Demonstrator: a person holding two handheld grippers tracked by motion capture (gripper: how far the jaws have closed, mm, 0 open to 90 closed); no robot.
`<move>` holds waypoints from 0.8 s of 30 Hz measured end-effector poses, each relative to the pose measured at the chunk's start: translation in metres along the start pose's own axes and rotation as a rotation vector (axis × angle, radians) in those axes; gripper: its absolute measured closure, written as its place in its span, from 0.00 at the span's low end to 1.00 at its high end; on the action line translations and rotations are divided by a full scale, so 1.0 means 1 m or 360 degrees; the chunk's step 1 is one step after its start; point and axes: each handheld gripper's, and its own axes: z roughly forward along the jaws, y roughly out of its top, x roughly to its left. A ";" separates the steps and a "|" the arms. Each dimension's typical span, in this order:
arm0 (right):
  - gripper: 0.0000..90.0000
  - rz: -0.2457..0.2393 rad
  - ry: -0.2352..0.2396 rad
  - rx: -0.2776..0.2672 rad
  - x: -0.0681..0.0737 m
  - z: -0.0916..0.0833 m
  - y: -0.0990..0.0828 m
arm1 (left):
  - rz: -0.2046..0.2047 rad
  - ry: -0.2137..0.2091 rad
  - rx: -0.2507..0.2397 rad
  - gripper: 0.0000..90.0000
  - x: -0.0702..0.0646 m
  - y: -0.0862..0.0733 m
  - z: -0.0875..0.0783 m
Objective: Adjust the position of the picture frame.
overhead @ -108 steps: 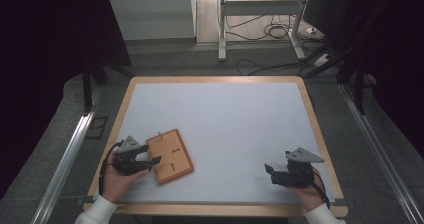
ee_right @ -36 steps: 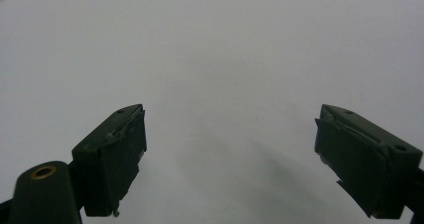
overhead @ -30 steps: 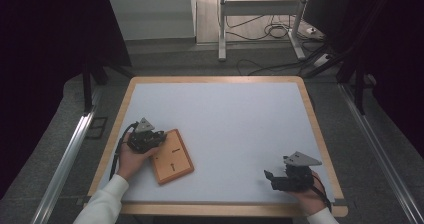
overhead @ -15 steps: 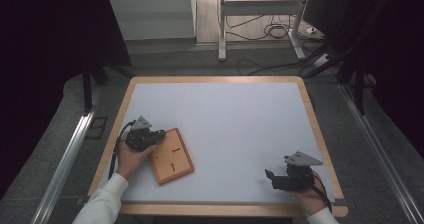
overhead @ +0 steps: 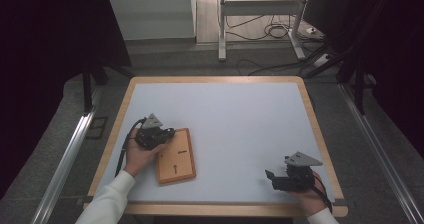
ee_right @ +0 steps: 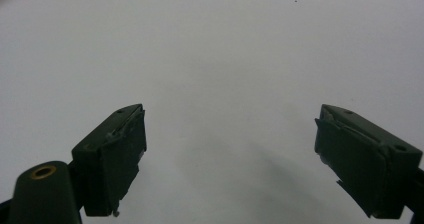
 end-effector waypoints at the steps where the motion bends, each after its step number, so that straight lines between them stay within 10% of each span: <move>1: 0.15 0.0000 0.0000 -0.0001 0.000 0.000 0.000 | 0.0012 -0.0007 -0.0002 0.94 -0.002 0.003 0.002; 24: 0.15 0.0003 -0.0016 -0.0002 -0.002 -0.005 -0.004 | 0.0087 -0.0160 0.0099 0.94 -0.042 0.039 0.062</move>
